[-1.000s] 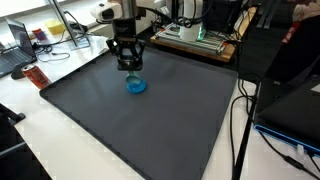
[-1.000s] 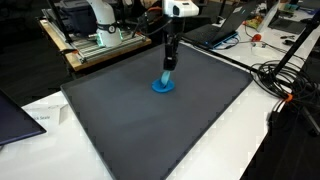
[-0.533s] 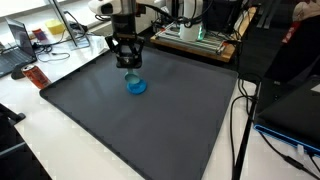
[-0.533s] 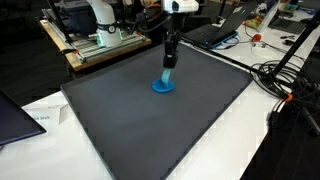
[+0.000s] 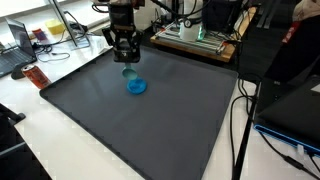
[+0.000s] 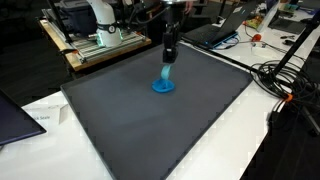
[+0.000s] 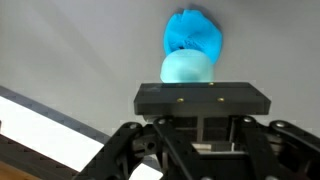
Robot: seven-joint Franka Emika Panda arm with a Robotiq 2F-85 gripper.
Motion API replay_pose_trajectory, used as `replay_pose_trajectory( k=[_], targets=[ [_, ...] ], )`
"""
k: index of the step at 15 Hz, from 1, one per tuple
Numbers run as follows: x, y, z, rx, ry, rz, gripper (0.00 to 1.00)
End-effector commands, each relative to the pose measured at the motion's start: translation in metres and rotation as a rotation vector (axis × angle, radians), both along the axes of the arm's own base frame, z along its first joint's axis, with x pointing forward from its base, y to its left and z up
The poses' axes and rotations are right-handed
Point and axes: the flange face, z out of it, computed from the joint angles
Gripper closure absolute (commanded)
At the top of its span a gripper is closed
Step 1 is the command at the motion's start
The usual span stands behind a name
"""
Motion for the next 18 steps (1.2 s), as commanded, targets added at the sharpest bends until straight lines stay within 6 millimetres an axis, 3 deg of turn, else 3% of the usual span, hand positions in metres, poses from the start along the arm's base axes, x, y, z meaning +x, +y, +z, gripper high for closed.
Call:
replay_pose_trajectory(
  k=[1,8,18],
  targets=[
    [-0.017,-0.002,0.023,0.0,0.005,-0.006,0.77],
    [-0.027,-0.024,0.036,0.158,-0.09,-0.051,0.77],
    [-0.007,-0.034,0.0,0.236,-0.174,-0.161,0.77]
  ],
)
